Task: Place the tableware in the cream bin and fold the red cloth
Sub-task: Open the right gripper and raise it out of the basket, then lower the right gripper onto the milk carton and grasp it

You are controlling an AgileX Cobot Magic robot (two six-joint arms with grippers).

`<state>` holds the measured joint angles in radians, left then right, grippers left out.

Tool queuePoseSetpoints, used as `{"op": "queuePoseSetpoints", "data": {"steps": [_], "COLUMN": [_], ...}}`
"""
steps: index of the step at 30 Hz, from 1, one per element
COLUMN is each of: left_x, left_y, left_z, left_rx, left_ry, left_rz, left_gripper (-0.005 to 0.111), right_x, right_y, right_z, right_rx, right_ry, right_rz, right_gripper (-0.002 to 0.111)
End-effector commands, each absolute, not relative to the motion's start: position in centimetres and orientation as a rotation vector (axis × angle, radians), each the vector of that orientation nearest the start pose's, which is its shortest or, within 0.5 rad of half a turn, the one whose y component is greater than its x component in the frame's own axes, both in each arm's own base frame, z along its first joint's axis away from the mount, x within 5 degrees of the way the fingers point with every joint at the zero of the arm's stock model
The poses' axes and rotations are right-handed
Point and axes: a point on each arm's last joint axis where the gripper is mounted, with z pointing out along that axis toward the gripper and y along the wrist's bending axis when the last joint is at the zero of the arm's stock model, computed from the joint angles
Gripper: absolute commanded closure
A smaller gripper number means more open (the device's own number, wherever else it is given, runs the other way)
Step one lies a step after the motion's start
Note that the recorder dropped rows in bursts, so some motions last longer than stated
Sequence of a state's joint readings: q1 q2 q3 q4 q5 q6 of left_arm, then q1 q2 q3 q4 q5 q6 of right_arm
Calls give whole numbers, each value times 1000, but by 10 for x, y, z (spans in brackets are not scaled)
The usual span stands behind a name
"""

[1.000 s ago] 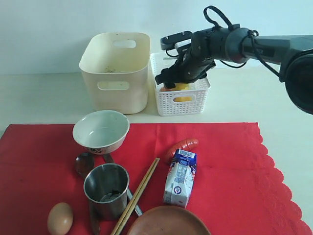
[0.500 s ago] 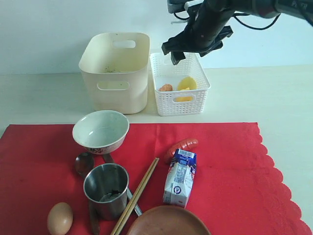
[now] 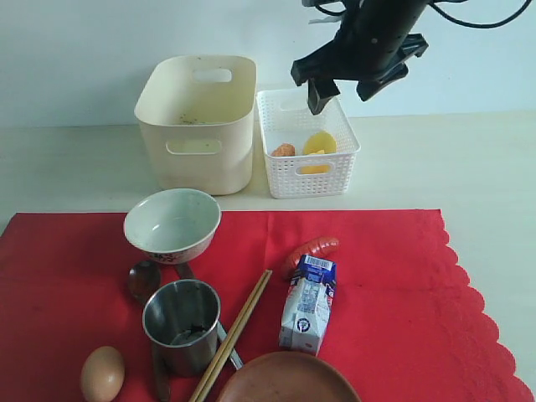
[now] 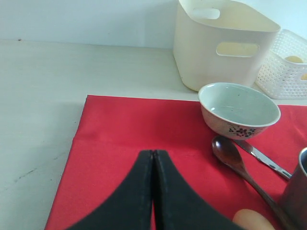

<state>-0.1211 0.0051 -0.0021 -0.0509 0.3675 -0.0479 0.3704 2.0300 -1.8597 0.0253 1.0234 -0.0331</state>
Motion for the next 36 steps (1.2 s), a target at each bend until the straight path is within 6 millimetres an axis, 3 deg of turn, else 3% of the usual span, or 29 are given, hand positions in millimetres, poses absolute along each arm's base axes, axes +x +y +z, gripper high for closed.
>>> {"op": "queuePoseSetpoints", "data": {"steps": [1, 15, 28, 36], "left_x": [53, 53, 53, 53], "left_y": [-8, -8, -8, -8], "left_z": [181, 181, 181, 181], "left_rx": [26, 26, 26, 26], "left_ry": [1843, 1843, 1843, 1843], "left_rz": [-172, -172, -172, -172], "left_gripper": [107, 107, 107, 107], "right_x": [400, 314, 250, 249], "right_y": [160, 142, 199, 203], "right_z": [280, 247, 233, 228], "right_rx": [-546, -592, -973, -849], "right_ry": [2618, 2674, 2745, 2816], "right_rz": [160, 282, 313, 326], "right_gripper": [38, 39, 41, 38]}}
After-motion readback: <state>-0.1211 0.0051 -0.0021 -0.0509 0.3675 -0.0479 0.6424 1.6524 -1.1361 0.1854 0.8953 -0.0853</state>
